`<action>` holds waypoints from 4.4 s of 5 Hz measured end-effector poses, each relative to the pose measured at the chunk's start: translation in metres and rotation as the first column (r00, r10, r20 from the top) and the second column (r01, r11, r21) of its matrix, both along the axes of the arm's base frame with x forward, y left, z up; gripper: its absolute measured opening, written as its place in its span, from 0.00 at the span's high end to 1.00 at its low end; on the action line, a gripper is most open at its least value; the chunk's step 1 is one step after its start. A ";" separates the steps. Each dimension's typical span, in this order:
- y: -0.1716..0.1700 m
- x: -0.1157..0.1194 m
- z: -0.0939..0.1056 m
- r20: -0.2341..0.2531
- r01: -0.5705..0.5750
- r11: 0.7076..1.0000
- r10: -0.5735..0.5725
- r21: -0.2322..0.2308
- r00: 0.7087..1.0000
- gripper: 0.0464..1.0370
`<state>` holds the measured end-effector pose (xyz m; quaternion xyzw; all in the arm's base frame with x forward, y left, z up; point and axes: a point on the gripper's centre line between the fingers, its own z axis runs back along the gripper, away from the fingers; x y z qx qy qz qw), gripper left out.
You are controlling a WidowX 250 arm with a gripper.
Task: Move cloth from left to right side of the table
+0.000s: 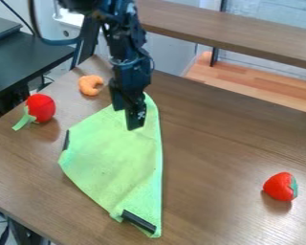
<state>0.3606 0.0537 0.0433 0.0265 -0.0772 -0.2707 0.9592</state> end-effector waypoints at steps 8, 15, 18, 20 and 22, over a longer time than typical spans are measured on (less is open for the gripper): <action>-0.003 0.006 -0.069 -0.055 0.050 0.999 -0.050 0.006 0.997 0.04; -0.112 0.086 -0.069 -0.072 0.091 0.996 -0.091 0.001 0.993 0.04; -0.050 0.047 -0.072 -0.019 0.011 1.000 -0.011 -0.007 1.000 0.04; -0.002 0.033 -0.075 -0.018 -0.072 0.997 0.072 -0.002 0.997 0.04; 0.036 0.017 -0.076 -0.024 -0.121 0.993 0.121 0.004 0.992 0.04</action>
